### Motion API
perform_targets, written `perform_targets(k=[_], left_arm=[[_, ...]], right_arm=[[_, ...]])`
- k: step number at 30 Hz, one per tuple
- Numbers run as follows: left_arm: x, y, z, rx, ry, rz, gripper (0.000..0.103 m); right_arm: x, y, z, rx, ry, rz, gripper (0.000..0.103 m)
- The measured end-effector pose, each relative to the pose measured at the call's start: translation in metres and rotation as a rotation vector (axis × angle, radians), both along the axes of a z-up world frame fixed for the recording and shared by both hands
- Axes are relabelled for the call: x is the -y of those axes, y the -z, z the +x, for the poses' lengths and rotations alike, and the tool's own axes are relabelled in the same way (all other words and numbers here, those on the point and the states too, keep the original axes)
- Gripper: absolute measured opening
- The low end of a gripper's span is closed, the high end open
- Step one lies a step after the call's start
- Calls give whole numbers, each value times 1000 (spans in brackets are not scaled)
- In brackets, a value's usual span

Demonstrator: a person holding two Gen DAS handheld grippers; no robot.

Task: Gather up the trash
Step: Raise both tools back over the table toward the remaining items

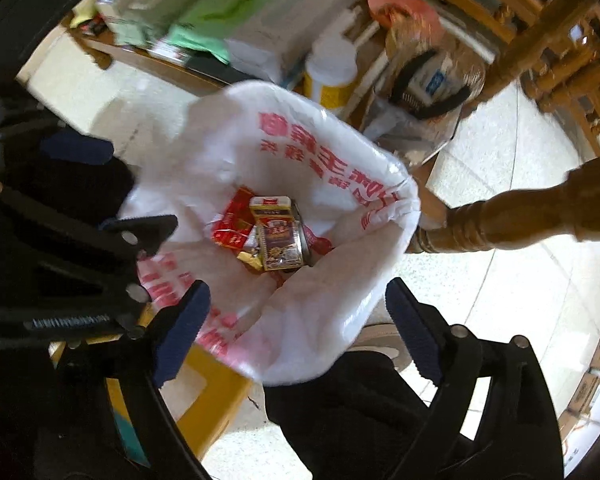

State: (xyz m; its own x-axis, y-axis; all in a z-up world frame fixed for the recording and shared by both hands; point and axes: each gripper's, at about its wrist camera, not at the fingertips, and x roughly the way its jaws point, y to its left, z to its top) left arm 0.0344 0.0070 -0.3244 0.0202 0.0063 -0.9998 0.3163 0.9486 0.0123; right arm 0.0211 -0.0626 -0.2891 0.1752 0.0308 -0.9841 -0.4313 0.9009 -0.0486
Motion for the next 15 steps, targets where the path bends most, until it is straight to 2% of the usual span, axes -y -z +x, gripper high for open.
perform_targets(k=[2, 5, 6, 8, 9, 10, 11, 14, 15], left_arm=[[-5, -26, -14, 30, 35, 19, 77], [-16, -81, -34, 107, 112, 33, 76], [-21, -111, -39, 160, 143, 30, 76], [-28, -150, -38, 225, 161, 17, 77], [-35, -183, -33, 285, 162, 2, 78], [-39, -199, -27, 314, 161, -1, 81], [-45, -229, -18, 367, 159, 0, 83], [-51, -287, 7, 462, 161, 7, 86], [-52, -308, 18, 487, 179, 5, 90]], right_arm=[[1, -25, -12, 18, -22, 20, 88], [10, -83, -28, 70, -40, 96, 88], [13, -110, -31, 100, -46, 129, 88], [23, -157, -33, 169, -45, 163, 92], [29, -180, -32, 207, -43, 171, 94], [35, -205, -29, 248, -39, 174, 97], [42, -227, -27, 289, -34, 171, 97], [59, -290, -14, 393, -29, 149, 97], [63, -307, -10, 424, -24, 138, 97]])
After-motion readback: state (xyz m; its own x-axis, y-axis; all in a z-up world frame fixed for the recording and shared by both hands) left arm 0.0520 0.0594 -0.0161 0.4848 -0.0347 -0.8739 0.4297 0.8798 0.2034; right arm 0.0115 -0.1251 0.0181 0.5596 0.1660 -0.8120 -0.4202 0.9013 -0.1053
